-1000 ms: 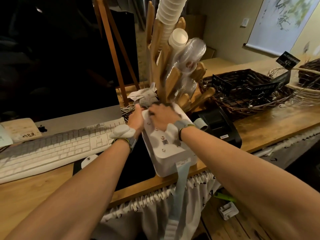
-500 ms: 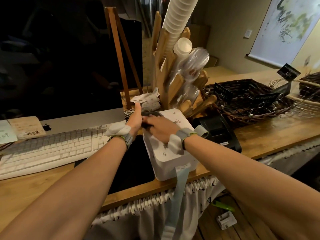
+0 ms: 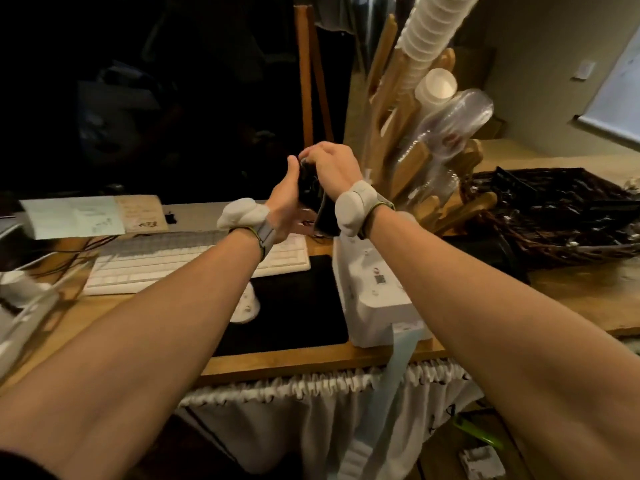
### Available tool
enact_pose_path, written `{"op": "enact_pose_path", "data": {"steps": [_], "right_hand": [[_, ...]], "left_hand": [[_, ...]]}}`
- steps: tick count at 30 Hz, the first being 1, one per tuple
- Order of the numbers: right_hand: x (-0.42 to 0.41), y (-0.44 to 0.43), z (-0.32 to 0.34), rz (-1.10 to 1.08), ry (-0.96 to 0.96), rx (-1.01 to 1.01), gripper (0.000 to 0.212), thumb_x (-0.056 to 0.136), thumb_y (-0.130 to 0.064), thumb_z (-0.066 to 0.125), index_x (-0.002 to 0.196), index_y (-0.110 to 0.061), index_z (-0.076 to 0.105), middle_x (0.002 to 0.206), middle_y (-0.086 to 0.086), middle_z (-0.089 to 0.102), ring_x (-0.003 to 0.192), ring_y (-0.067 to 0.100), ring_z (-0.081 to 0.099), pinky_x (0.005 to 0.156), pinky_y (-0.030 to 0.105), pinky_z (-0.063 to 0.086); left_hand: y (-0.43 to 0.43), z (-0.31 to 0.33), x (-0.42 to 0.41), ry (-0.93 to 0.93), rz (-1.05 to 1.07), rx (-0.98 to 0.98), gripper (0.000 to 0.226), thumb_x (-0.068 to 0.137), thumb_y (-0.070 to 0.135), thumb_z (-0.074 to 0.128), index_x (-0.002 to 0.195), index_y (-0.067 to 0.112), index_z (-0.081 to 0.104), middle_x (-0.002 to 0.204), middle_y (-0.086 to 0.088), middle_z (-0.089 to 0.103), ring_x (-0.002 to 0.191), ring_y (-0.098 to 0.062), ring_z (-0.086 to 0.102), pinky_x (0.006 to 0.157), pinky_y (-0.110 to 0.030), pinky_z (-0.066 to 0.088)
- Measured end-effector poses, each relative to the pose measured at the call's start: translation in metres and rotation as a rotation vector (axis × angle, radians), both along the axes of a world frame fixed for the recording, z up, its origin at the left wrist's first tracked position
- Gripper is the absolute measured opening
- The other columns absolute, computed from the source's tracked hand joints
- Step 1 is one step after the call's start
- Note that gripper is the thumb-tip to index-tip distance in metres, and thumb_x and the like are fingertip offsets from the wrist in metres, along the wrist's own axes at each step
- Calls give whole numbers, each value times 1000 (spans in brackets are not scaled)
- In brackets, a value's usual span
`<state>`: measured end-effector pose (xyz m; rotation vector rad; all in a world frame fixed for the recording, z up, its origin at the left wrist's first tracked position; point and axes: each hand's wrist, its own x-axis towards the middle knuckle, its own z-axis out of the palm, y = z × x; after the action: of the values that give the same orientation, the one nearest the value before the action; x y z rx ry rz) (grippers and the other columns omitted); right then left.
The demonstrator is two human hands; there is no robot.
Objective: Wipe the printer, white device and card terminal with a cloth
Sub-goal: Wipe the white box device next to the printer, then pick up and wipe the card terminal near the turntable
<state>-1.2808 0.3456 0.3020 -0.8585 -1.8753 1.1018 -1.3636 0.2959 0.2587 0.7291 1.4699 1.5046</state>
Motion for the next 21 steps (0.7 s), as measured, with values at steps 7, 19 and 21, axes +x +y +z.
{"op": "enact_pose_path", "data": {"steps": [7, 19, 21], "right_hand": [[-97, -56, -4, 173, 73, -52, 21, 88, -24, 54, 69, -16, 58, 67, -5, 56, 66, 10, 52, 59, 25, 39], [-294, -151, -41, 551, -186, -140, 59, 86, -29, 62, 139, -20, 39, 132, 5, 53, 115, 22, 53, 81, 23, 39], [-323, -167, -51, 598, -237, -132, 51, 82, -29, 65, 129, -20, 47, 122, 6, 58, 95, 19, 57, 70, 23, 43]], "left_hand": [[-74, 11, -91, -283, 23, 33, 63, 91, 70, 28, 112, 24, 64, 115, -8, 71, 103, -25, 69, 78, -40, 57], [-213, 19, -286, 15, 338, -191, 29, 96, 21, 49, 118, 11, 66, 112, -12, 65, 95, -28, 66, 70, -35, 57], [-235, 11, -319, 5, 329, -233, 23, 96, 20, 48, 108, 13, 66, 109, -12, 63, 95, -27, 64, 75, -38, 54]]}}
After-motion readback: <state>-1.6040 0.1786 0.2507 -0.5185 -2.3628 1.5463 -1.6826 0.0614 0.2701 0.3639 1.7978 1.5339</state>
